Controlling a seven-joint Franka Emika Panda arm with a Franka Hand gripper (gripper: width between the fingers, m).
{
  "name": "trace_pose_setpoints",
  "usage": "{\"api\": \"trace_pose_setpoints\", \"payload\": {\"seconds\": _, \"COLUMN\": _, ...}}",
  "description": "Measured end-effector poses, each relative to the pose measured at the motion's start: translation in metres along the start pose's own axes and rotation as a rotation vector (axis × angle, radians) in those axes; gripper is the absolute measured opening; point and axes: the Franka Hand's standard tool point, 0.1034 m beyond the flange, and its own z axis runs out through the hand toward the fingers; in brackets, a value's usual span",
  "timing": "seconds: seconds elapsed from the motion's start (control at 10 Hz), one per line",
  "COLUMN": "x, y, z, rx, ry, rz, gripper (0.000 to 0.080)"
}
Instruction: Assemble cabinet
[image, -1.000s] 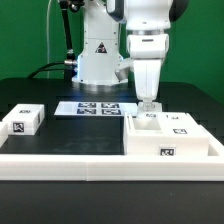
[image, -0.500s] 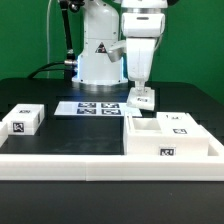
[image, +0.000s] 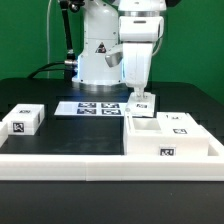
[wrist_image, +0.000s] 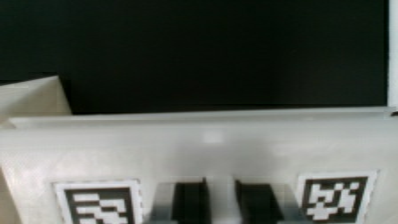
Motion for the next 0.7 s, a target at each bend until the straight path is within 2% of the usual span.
{"api": "trace_pose_setpoints", "payload": {"seconds": 0.4, "x": 0.0035, "y": 0.0093, "z": 0.0028, "rx": -0.003, "ry": 0.009, "rz": 0.003, "gripper": 0.0069}}
{"api": "trace_pose_setpoints", "payload": {"seconds": 0.7, "x": 0.0035, "y": 0.0095, "z": 0.0028, "rx": -0.005, "ry": 0.01, "rz": 0.003, "gripper": 0.007}}
